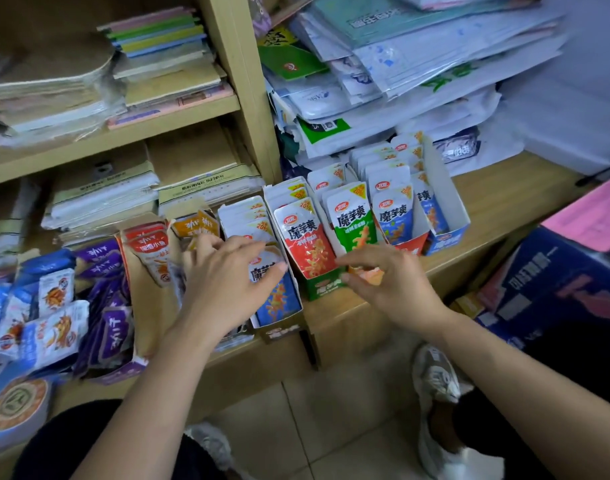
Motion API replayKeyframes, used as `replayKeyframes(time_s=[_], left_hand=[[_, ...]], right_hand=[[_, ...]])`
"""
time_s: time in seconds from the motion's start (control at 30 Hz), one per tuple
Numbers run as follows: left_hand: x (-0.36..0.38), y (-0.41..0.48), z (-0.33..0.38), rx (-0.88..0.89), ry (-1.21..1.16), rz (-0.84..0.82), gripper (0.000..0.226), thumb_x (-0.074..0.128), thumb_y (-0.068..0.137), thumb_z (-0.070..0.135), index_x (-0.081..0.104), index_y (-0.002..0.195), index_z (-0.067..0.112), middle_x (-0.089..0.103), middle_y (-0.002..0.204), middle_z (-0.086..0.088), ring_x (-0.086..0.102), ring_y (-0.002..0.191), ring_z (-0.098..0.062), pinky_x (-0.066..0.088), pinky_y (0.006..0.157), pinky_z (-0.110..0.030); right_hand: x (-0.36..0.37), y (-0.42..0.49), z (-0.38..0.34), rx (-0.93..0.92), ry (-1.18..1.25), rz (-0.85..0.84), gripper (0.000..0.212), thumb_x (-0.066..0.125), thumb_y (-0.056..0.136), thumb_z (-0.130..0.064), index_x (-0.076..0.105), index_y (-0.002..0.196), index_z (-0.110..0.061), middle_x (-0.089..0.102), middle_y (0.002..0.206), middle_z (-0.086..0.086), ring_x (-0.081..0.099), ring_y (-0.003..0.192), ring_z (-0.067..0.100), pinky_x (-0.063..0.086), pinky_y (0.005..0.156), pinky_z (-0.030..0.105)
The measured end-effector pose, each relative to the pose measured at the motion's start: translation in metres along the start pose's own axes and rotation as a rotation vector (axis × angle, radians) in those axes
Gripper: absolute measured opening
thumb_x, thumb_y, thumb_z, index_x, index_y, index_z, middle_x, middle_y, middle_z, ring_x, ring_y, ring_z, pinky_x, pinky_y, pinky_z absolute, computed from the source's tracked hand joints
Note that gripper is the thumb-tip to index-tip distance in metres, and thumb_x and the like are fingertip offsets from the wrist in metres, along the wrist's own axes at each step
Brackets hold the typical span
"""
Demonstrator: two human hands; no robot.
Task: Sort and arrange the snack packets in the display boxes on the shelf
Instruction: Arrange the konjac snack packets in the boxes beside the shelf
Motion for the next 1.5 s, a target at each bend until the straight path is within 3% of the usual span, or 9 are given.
replayKeyframes(time_s=[0.17,0.37,0.57,0.7,0.8,0.97,1.2,1.37,1.5], left_hand=[[0.016,-0.004,0.001,0.027,-0.087,-0.061,0.111,0.030,0.059,0.103,0.035,0.150,0.041,0.031,0.148,0.026,0.025,0.129,-0.023,0.041,0.101,-0.049],[0.031,-0.010,0.004,0.057,-0.001,-0.088,0.136,0.049,0.040,0.101,0.019,0.156,0.037,0.013,0.159,0.012,0.013,0.138,-0.031,0.028,0.113,-0.054],[0.035,-0.012,0.008,0.025,-0.089,-0.029,0.131,0.054,0.044,0.097,0.024,0.156,0.036,0.016,0.159,0.014,0.009,0.140,-0.028,0.026,0.115,-0.055],[0.036,-0.014,0.008,0.019,-0.085,0.012,0.129,0.051,0.045,0.100,0.028,0.154,0.037,0.021,0.156,0.015,0.014,0.139,-0.028,0.030,0.113,-0.054],[0.031,-0.014,0.009,0.003,-0.088,0.124,0.117,0.048,0.052,0.101,0.039,0.150,0.037,0.039,0.148,0.012,0.026,0.133,-0.027,0.037,0.103,-0.051],[0.016,0.010,0.034,0.112,-0.247,0.389,0.065,0.055,0.083,0.069,0.062,0.133,0.029,0.064,0.125,0.009,0.043,0.119,-0.021,0.038,0.097,-0.048],[0.034,0.071,0.084,0.214,-0.240,0.149,0.058,0.064,0.093,0.046,0.049,0.146,0.030,0.055,0.141,0.007,0.045,0.129,-0.019,0.031,0.100,-0.039],[0.031,0.084,0.082,0.228,-0.464,0.207,0.015,0.072,0.091,0.023,0.075,0.105,0.019,0.072,0.098,0.005,0.063,0.078,-0.011,0.053,0.079,-0.036],[0.029,0.078,0.085,0.212,-0.494,0.220,0.012,0.073,0.090,0.018,0.076,0.101,0.020,0.072,0.093,0.009,0.063,0.074,-0.004,0.056,0.075,-0.030]], right_hand=[[-0.022,0.009,0.040,0.095,-0.440,0.022,0.049,0.082,0.078,-0.037,0.069,0.124,-0.025,0.064,0.127,0.000,0.050,0.119,0.027,0.042,0.101,0.050],[-0.013,0.002,0.045,0.108,-0.466,-0.052,0.025,0.082,0.076,-0.045,0.075,0.088,-0.023,0.063,0.129,0.006,0.054,0.121,0.033,0.034,0.102,0.050],[-0.027,0.048,0.023,0.037,-0.424,-0.049,0.078,0.076,0.083,-0.036,0.037,0.151,-0.031,0.037,0.156,-0.004,0.035,0.138,0.032,0.026,0.114,0.057],[-0.025,0.055,0.021,-0.011,-0.467,0.040,0.050,0.076,0.084,-0.027,0.058,0.130,-0.026,0.056,0.130,-0.004,0.041,0.119,0.029,0.037,0.096,0.050],[-0.029,0.051,0.024,-0.079,-0.362,0.105,0.020,0.077,0.082,-0.014,0.064,0.097,-0.018,0.060,0.099,-0.008,0.051,0.097,0.021,0.043,0.087,0.047],[-0.033,0.039,0.027,-0.092,-0.292,0.079,0.015,0.077,0.084,-0.008,0.066,0.088,-0.017,0.057,0.082,-0.016,0.054,0.084,0.016,0.046,0.077,0.037],[-0.037,0.036,0.051,0.078,-0.237,0.097,0.041,0.082,0.080,-0.017,0.063,0.117,-0.018,0.057,0.118,-0.002,0.058,0.104,0.023,0.055,0.085,0.046],[-0.063,0.062,0.059,0.147,-0.335,0.145,0.073,0.077,0.086,-0.020,0.041,0.150,-0.020,0.050,0.144,0.001,0.036,0.132,0.028,0.028,0.107,0.030],[-0.066,0.067,0.071,0.118,-0.386,0.087,0.029,0.073,0.087,-0.014,0.069,0.114,-0.022,0.066,0.100,0.003,0.051,0.103,0.028,0.043,0.089,0.039]])
Point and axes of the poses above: each hand's wrist, its own y-axis towards the middle knuckle, its own x-axis out of the palm, z = x × y, the point moved 2 cm from there along y, towards the middle knuckle
